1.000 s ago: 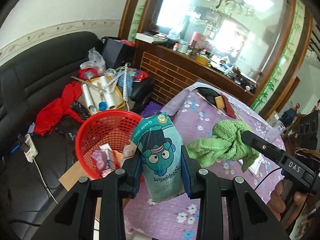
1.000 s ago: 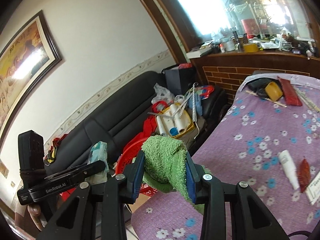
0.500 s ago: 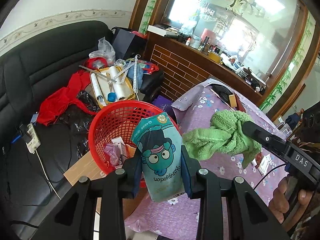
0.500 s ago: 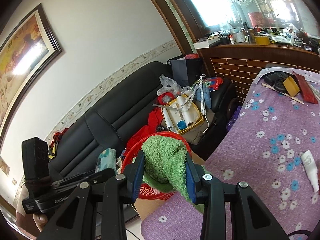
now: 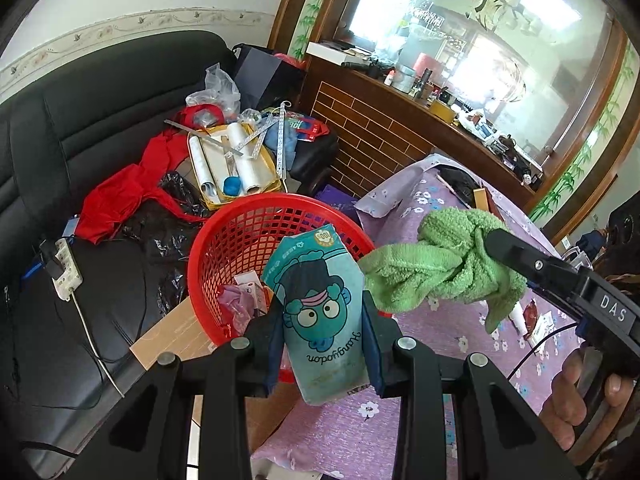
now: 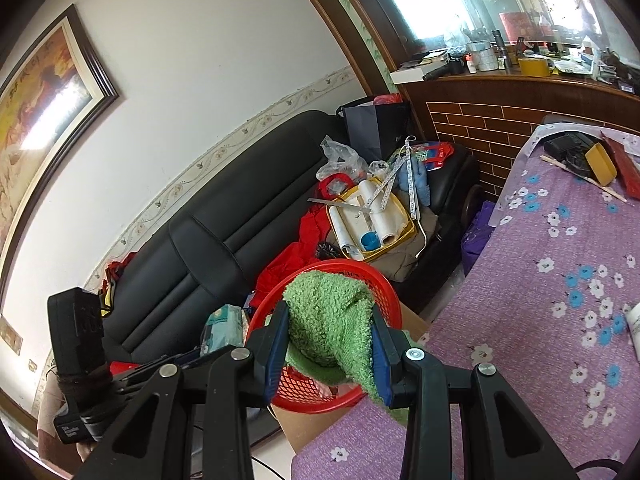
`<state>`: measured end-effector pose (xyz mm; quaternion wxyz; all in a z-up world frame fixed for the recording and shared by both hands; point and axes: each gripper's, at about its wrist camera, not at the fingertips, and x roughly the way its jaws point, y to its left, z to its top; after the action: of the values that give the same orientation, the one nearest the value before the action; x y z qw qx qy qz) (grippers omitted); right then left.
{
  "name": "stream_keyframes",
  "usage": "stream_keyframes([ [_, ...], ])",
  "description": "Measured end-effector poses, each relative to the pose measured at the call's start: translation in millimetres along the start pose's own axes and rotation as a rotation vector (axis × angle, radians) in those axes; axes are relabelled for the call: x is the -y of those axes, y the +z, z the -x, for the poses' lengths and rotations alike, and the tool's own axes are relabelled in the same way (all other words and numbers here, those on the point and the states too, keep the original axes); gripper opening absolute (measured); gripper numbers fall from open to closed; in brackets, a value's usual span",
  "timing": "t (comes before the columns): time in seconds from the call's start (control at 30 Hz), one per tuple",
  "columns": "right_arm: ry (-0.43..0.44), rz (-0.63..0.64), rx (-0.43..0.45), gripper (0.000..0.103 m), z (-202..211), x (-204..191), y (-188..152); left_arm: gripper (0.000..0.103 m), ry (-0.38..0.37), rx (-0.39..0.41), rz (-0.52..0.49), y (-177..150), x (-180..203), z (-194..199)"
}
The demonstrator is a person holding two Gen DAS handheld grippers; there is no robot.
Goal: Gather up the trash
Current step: 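Carry the wipes pack and green towel over the red basket and open both tools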
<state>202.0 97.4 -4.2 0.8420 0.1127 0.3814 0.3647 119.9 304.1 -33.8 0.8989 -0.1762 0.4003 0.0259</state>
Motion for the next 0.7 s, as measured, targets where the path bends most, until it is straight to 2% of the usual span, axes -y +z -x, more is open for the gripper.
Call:
stream_keyframes([
  [0.7, -0.009, -0.024, -0.014, 0.04, -32.2, 1.4, 6.7, 0.036, 0.035, -0.041, 0.01, 10.4, -17.2, -26.9],
])
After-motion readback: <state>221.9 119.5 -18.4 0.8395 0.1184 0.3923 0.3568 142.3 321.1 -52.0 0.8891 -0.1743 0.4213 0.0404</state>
